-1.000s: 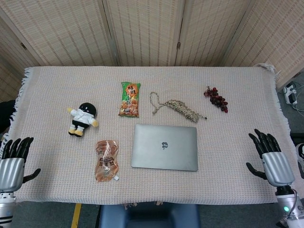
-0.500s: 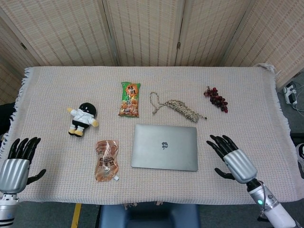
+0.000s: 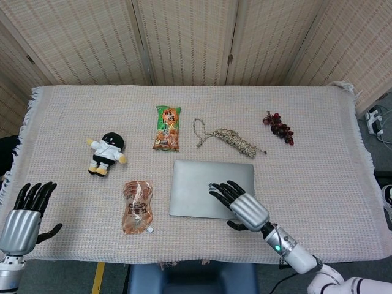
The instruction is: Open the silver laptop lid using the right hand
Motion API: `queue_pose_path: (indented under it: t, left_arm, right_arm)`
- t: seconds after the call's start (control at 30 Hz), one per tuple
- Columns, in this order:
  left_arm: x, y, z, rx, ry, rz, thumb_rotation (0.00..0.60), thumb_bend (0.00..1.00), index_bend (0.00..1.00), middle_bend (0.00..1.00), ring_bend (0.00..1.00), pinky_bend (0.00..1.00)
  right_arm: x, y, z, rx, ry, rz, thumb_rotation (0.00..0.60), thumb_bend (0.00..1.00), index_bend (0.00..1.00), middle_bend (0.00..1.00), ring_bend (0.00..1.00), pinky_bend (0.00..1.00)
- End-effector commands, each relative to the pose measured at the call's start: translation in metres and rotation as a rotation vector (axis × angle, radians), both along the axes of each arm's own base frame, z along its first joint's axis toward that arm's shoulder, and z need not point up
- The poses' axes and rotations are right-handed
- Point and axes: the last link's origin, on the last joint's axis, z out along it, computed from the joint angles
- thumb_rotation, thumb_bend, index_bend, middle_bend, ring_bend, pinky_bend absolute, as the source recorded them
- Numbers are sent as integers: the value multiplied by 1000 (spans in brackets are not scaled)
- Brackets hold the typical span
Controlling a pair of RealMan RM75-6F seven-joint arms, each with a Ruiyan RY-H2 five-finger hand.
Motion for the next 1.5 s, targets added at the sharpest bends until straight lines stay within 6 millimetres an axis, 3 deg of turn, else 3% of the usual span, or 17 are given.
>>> queue_pose_path:
  t: [0.03,0.3,0.57,0.93,1.5]
  left_arm:
    - [1,0,-1,-1,-6,-4,600,196,114,133,112,0]
    - [0,2,-5,-9,-24,-6,600,196,114,133,115,0]
    - [-5,3,-7,-15,-31,8,600,196,114,133,117,0]
    - [-8,3,-9,-21,-36,17,600,197,114,133,117,0]
    - [-10,5,-10,-24,-34,20,600,196,114,133,117,0]
  right_arm:
    - [13,-13,-23,4,21,21,600,306,0,0,0,0]
    - [28,-18,-55,14,70,43,600,305,0,0,0,0]
    - [28,-20,-70,17,109,38,600,306,0,0,0,0]
    - [29,-22,-79,27,139,30,600,306,0,0,0,0]
    - [29,-31,-77,5,152,10,600,306,0,0,0,0]
